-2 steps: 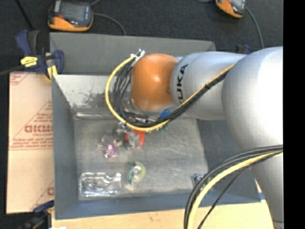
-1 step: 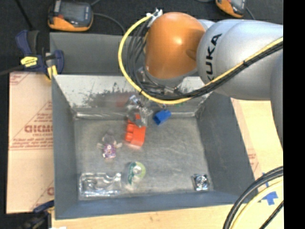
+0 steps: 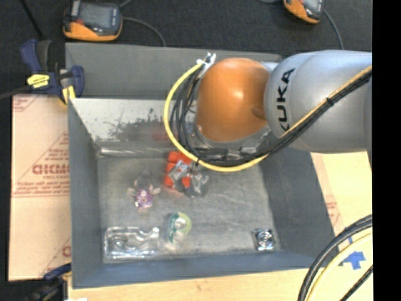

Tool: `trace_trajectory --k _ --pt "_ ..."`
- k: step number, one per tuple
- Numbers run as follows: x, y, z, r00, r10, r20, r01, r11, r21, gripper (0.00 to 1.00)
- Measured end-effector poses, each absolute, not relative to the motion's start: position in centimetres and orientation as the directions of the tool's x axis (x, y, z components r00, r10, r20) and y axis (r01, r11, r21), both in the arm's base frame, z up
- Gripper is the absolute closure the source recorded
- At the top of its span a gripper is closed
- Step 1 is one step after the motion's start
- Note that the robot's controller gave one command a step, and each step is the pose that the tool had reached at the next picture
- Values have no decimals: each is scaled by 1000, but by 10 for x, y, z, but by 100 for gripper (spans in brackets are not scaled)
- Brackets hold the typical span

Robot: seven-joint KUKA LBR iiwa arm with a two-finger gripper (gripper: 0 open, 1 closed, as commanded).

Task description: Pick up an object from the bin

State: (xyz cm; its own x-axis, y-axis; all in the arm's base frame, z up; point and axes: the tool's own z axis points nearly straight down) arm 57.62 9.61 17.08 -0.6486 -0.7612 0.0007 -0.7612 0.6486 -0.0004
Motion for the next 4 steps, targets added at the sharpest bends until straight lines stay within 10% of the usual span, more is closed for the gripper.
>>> trace_trajectory --k 1,2,3,4 --pt "577 97 172 -650 -760 -3 -760 650 -1 0" --pt "653 67 71 -315 -949 -5 -949 315 -8 0" --pt "653 68 73 -320 -947 -7 -947 320 -6 100" --pt "641 114 202 -317 -948 -7 -948 317 -11 100"
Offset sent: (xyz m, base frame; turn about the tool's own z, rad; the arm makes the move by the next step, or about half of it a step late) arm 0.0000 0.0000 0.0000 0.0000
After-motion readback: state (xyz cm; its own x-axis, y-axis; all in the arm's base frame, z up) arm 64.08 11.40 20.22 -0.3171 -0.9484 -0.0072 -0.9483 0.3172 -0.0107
